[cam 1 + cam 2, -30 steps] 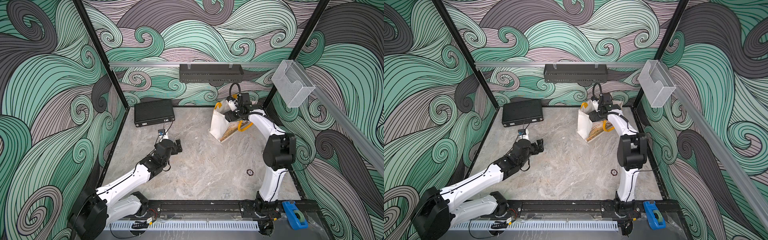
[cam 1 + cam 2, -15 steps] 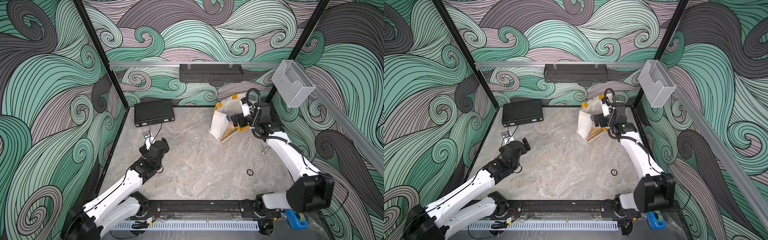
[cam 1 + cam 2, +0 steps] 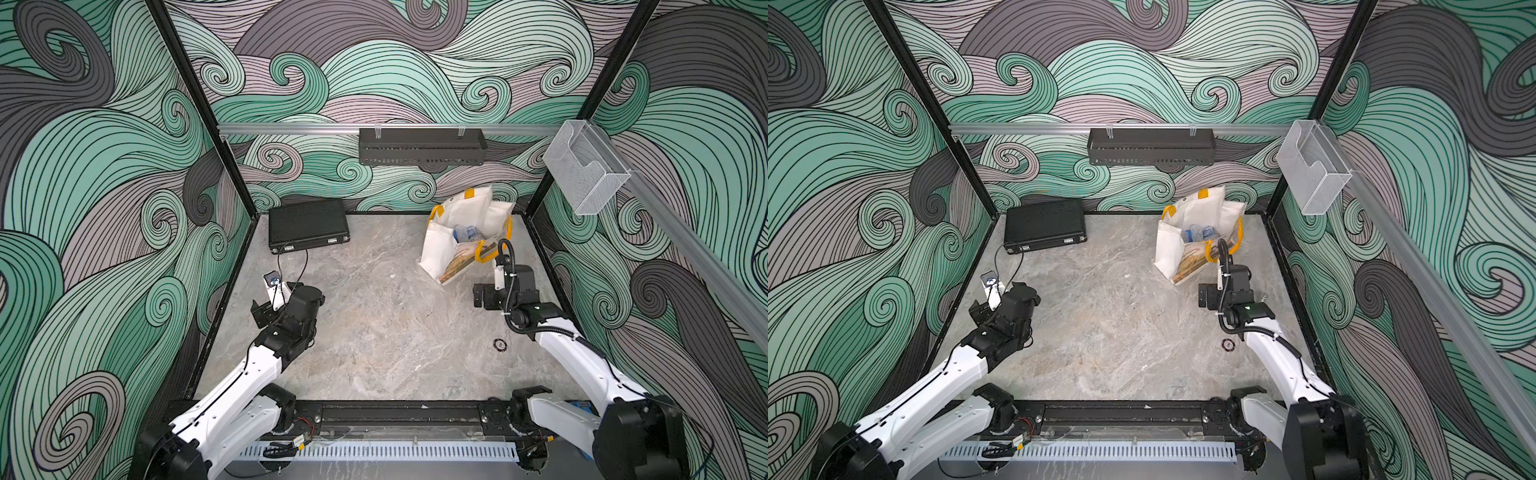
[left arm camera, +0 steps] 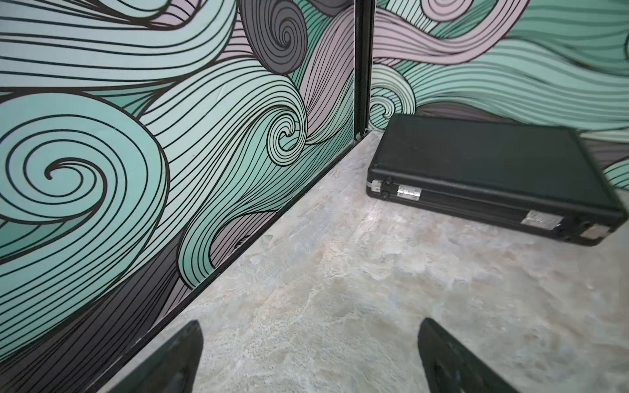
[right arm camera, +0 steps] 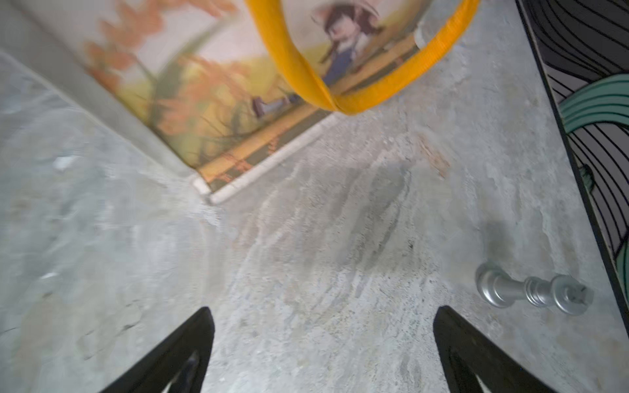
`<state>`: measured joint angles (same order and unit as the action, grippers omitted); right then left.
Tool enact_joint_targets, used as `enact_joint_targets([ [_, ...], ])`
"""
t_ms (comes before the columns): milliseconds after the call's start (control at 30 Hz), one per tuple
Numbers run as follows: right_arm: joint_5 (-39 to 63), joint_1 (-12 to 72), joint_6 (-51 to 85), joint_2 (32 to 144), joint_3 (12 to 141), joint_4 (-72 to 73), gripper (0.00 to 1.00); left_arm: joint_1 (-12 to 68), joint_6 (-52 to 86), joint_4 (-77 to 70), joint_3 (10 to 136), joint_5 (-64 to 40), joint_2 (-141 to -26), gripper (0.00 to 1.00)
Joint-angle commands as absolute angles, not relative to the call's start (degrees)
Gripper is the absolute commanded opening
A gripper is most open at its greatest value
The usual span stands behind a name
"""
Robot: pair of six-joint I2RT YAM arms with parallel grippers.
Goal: Put the compass set into the canvas bag
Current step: Reset both arms
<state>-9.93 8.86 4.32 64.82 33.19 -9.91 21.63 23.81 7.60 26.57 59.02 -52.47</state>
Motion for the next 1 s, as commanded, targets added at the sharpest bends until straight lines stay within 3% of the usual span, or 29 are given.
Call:
enact_joint_targets([
  [0,-16.1,7.9,4.7,68.1,30.4,8.2,1.0,18.6,15.5,0.3,27.5,49.6,-54.0,0.99],
  [167,-15.7,6.9,1.1,78.5,27.7,26.5,1.0,14.7,5.0,-19.3,21.6,47.0,-57.6,0.99],
  [233,-15.0,6.4,0.2,80.2,29.1,26.9,1.0,11.5,5.0,-22.9,20.0,42.7,-58.2,0.99],
  [500,-11.2,3.6,-1.7,88.8,21.2,53.8,1.0,2.1,6.7,-37.1,16.3,25.8,-64.5,0.99],
  [700,-9.9,3.2,-1.7,88.0,22.2,50.4,1.0,1.8,5.0,-44.7,18.6,23.6,-76.7,0.99],
  [967,-9.4,3.0,-1.6,87.9,22.3,49.9,1.0,0.6,6.5,-40.4,25.8,24.3,-87.1,0.98],
])
